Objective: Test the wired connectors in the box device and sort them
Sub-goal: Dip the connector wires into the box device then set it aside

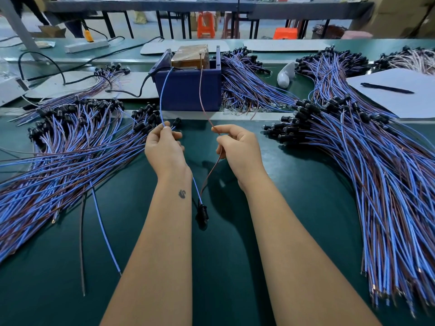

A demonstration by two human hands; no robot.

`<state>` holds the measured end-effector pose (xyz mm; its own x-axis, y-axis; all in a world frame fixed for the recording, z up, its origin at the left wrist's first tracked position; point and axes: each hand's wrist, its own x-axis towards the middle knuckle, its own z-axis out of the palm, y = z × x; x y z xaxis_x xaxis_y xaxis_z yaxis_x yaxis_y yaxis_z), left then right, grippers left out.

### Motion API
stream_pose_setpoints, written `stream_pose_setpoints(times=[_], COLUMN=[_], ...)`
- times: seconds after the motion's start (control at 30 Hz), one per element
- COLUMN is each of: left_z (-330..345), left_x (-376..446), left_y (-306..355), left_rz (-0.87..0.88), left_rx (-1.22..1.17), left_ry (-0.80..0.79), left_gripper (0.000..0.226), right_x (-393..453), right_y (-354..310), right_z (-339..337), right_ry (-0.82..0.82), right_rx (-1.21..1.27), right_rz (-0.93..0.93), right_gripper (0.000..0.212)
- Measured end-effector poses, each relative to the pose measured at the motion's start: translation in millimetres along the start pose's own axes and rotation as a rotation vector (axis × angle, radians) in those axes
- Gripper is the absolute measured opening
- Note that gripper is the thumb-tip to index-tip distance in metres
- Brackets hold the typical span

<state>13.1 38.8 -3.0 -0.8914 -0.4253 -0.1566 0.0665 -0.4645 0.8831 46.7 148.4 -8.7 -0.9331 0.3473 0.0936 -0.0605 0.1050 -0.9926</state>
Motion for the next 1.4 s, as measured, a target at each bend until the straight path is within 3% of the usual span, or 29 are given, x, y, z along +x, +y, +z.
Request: stream_pose_setpoints(times=[0.73, 0.97, 1.2, 1.3, 1.4], left_z=[-1.9, 4.5, 8.3, 8.2, 6.2], left_x=[-0.3, -6.6, -15.8, -17.7, -14.4], left_y=[0.9, -3.7, -1.4, 2.9, 12.0], left_rz=[-0.033, -0.002, -0.073, -0.182, -0.317], left_rx=[-0.014, 0.301, 0.306, 0.106, -0.262], left_ry=[-0.005, -0.321, -0.516, -0.545, -0.562], left_gripper=[0.018, 0.015, 0.012, 0.015, 0.018], right_x=[-1.9, -5.9, -10.1, -8.8, -4.8], right_y=[-1.8, -4.4, -7.4, -10.1, -8.6], right_z=[-1.1, 0.1, 2.8, -2.3, -9.9], right_ry=[0.041, 0.041, -0.039, -0.082, -0.163], right_rx=[0.001, 0.034, -0.007, 0.246, 0.256], right_rz=[0.035, -0.035, -0.085, -0.015, -0.01], right_gripper=[0.027, 0.025, 0.024, 0.023, 0.019])
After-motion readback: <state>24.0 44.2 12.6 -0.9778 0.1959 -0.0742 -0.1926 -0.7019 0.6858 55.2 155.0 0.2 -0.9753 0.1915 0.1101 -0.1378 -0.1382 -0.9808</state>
